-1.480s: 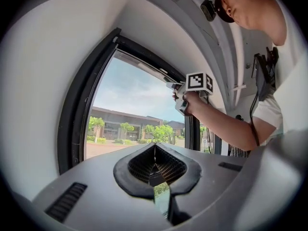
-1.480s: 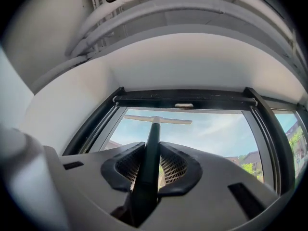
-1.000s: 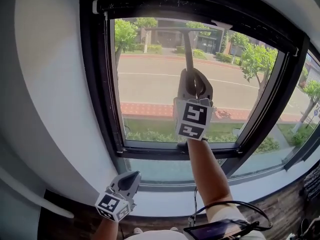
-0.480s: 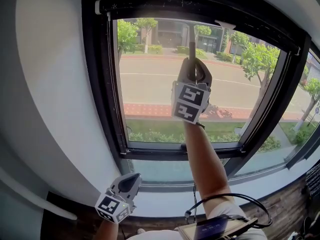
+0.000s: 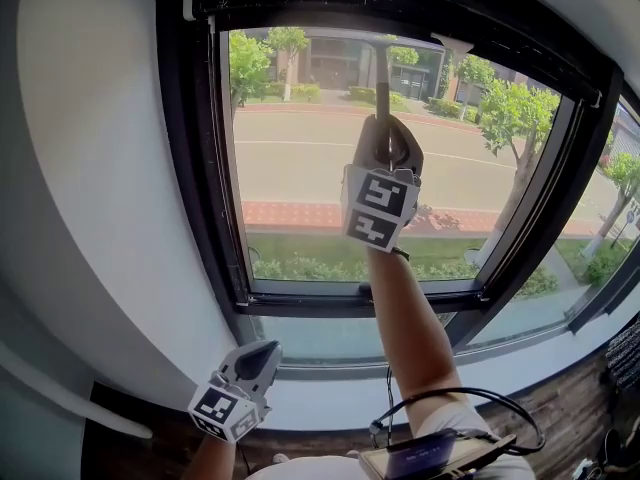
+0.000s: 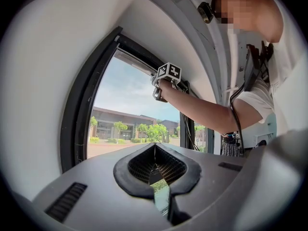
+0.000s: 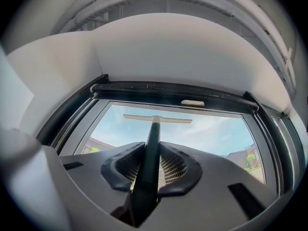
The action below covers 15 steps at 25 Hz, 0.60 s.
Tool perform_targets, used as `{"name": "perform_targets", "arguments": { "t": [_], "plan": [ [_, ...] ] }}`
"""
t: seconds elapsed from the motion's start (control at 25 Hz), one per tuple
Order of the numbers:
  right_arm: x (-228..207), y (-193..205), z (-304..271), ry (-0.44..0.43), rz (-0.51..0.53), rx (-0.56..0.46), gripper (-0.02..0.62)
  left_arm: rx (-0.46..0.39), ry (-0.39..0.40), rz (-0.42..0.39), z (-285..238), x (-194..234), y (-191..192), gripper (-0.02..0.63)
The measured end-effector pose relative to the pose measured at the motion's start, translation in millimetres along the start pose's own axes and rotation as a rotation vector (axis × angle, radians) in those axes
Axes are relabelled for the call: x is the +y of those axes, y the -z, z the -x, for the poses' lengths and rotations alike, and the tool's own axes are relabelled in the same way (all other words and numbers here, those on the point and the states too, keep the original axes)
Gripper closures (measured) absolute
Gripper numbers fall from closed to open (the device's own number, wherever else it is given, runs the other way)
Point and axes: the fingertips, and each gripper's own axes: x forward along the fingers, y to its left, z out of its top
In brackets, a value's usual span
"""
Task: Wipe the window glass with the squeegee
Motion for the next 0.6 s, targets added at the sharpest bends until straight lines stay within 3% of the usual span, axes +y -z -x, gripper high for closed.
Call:
{"name": "perform_targets", "arguments": {
  "t": [0.6],
  "plan": [
    [4.8,44.6,37.0,-0.031,0.015,0.056,0.497,0.006,-0.003,0.012,-7.2,6.0,3.3,0.591]
  ]
}}
